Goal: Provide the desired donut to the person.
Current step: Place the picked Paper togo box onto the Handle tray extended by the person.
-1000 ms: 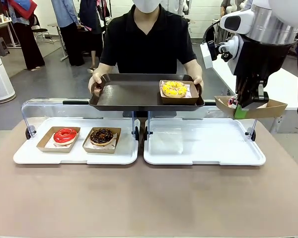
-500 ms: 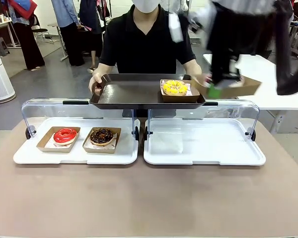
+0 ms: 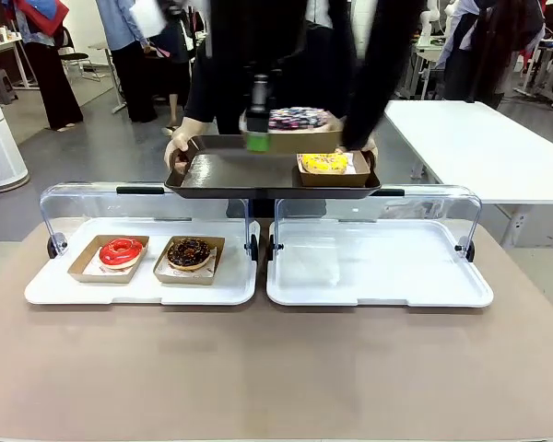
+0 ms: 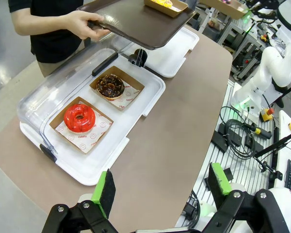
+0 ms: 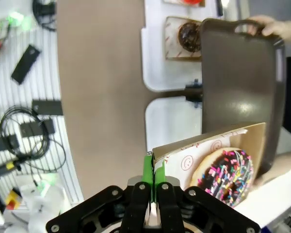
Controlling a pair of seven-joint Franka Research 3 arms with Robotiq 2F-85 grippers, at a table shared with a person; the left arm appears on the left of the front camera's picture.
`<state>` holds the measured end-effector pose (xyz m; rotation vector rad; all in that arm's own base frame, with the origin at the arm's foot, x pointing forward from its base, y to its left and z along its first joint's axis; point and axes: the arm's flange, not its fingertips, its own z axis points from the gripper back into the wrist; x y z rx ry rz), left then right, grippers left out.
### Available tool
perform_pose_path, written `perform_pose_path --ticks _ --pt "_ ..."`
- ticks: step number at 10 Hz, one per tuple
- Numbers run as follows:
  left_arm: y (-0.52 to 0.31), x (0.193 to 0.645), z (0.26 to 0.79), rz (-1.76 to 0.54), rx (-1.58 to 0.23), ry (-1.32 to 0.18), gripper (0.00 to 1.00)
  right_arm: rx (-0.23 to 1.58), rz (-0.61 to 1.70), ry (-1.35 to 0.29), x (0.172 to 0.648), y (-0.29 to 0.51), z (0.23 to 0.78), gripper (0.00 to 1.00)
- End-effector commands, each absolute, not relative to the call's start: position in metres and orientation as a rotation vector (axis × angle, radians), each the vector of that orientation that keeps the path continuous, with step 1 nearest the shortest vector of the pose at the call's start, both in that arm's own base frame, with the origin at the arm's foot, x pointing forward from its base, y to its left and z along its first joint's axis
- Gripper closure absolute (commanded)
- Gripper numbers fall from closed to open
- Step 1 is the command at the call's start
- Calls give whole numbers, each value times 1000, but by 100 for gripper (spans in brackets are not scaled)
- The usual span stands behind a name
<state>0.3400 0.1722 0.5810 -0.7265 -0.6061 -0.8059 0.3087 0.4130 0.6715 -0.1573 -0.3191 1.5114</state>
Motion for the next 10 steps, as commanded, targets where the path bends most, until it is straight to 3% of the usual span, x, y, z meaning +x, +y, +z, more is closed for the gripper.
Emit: perform_pose_path --ticks 1,5,10 --pt "173 339 581 -809 -730 -613 0 -165 1451 -373 342 439 665 99" --pt "173 339 581 -809 -730 -613 0 -136 1406 -376 395 449 644 99" --pt "173 339 581 -809 -730 -613 0 -120 1445 -386 390 445 640 99"
